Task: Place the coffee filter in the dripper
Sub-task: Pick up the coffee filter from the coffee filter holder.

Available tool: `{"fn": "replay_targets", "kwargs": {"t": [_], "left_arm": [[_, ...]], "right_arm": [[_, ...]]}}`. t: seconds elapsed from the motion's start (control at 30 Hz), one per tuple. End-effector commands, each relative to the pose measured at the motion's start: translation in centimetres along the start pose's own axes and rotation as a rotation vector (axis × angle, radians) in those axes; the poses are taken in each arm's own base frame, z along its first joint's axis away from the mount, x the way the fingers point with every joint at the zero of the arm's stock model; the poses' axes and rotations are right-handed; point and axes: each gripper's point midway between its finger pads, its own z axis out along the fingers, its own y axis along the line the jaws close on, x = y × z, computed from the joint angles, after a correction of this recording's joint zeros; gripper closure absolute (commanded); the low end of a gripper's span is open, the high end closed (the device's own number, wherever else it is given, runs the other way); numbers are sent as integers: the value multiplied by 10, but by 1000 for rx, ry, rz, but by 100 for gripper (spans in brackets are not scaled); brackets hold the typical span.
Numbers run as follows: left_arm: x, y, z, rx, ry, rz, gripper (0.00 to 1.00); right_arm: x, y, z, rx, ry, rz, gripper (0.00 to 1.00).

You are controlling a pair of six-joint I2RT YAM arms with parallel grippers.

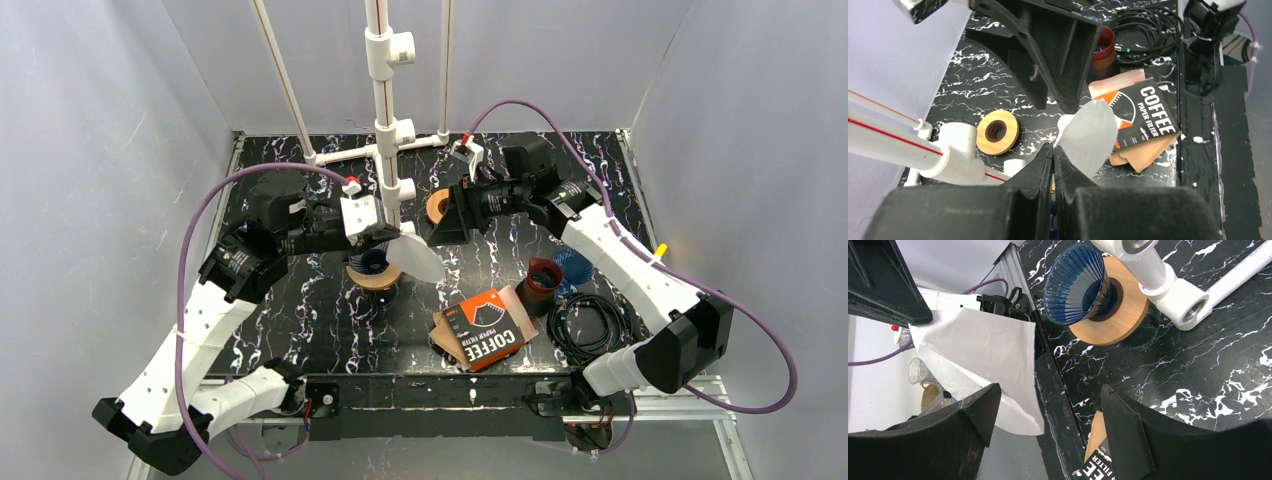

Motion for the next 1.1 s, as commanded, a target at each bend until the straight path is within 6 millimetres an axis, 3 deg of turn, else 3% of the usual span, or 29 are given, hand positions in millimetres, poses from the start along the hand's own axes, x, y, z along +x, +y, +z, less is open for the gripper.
{"fn": "replay_targets", "kwargs": {"t": [0.0, 0.67, 0.83, 1.07], "left_arm": [[-11, 13, -3, -92, -37, -107, 100], [0, 36, 0, -255, -24, -336, 100], [-8, 32, 2, -229, -75, -330, 100], [8, 23, -6, -217, -3, -243, 100]], "right_arm": [[-15, 14, -3, -29, -55, -55, 16], [-15, 17, -11, 5, -103, -36, 15], [-14, 11, -6, 11, -104, -21, 20], [-26, 0, -18, 145, -146, -35, 18]]}}
